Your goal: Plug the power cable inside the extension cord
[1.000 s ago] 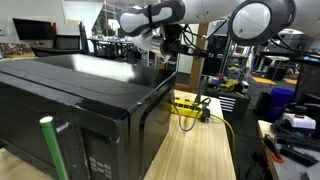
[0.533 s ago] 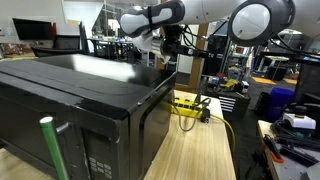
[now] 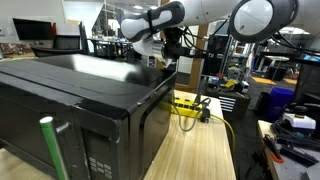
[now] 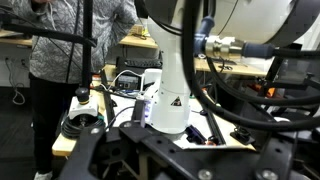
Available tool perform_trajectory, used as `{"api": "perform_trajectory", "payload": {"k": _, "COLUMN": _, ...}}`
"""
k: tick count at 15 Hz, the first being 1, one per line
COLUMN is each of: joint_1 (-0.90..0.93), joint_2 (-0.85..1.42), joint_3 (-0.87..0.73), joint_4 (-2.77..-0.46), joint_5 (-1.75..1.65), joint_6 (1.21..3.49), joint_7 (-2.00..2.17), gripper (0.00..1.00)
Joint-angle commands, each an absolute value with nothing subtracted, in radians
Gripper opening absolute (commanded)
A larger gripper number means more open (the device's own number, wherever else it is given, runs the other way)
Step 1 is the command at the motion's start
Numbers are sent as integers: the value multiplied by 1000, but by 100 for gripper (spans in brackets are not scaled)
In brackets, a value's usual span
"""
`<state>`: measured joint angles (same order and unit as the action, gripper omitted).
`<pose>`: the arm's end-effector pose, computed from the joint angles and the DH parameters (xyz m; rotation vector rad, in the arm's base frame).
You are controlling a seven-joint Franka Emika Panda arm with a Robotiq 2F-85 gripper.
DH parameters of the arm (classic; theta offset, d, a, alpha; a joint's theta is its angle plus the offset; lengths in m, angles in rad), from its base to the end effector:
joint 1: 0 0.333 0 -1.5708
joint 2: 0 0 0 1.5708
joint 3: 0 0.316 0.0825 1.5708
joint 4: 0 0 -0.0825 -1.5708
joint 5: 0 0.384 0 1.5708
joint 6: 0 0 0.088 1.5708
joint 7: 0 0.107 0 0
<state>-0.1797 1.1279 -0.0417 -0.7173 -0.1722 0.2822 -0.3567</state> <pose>0.5910 -0.1402 0.2830 -2.0847 -0.0038 2.0559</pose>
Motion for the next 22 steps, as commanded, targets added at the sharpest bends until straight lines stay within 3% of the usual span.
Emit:
{"api": "perform_trajectory", "payload": {"k": 1, "joint_1": -156, "joint_2": 1033, "joint_3": -125, "joint_4": -957, "joint_5": -113, "joint_6": 282, "joint_7": -400, "gripper": 100}}
{"api": "perform_trajectory", "payload": {"k": 4, "joint_1": -147, "joint_2": 947, "joint_3": -154, "joint_4": -1086, "joint_5": -89, "joint_6": 282, "joint_7": -385, "gripper": 100}}
{"api": "perform_trajectory", "payload": {"k": 9, "joint_1": -125, "joint_2": 880, "joint_3": -180, "joint_4": -1012, "joint_5": -76, "joint_6": 281, "joint_7": -358, "gripper": 100}}
{"api": "perform_trajectory", "payload": {"k": 10, "joint_1": -168, "joint_2": 863, "joint_3": -102, "joint_4": -986, "joint_5": -70, "joint_6": 282, "joint_7": -278, "gripper": 100}}
{"api": "perform_trajectory", "payload": {"k": 13, "joint_1": -160, "joint_2": 815, "joint_3": -64, "joint_4": -964, "joint_5": -112, "joint_6": 351, "joint_7": -240, "gripper": 100}}
{"api": "perform_trajectory", "payload": {"k": 22, "joint_1": -117, "joint_2": 689, "joint_3": -69, "joint_4": -1117, "joint_5": -171, "joint_6": 855, "joint_7": -119, "gripper": 100}}
